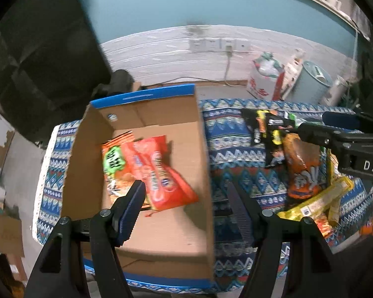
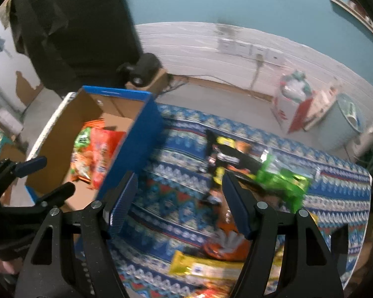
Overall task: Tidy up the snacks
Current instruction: 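Move both tools back over the remaining snack pile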
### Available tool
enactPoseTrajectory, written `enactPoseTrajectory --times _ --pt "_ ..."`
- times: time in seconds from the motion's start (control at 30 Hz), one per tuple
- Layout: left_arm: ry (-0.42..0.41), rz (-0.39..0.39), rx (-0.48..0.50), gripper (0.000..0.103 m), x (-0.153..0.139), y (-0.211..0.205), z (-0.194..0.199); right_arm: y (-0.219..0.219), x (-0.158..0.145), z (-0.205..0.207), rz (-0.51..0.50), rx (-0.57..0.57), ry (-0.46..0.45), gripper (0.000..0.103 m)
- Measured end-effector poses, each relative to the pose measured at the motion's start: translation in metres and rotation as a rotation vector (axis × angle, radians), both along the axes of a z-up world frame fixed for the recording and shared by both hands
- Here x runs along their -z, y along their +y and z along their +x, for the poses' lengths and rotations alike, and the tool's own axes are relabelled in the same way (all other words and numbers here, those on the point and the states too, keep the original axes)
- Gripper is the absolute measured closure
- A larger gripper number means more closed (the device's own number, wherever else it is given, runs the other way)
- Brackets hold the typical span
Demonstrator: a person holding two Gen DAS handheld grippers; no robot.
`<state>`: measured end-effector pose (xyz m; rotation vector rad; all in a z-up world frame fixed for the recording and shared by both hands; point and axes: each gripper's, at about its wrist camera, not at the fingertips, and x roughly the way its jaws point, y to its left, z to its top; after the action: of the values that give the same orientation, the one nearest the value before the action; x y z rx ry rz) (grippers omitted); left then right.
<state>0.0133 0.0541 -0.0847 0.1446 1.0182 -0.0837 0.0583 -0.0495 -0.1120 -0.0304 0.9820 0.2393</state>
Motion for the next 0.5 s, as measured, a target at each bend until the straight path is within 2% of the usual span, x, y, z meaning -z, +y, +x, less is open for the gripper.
enactPoseTrajectory --times 0.5 --pt "0.018 0.071 0.224 0.033 0.017 -0.098 -0.013 -0.105 0.010 -0.037 0.020 0.162 0.030 0.033"
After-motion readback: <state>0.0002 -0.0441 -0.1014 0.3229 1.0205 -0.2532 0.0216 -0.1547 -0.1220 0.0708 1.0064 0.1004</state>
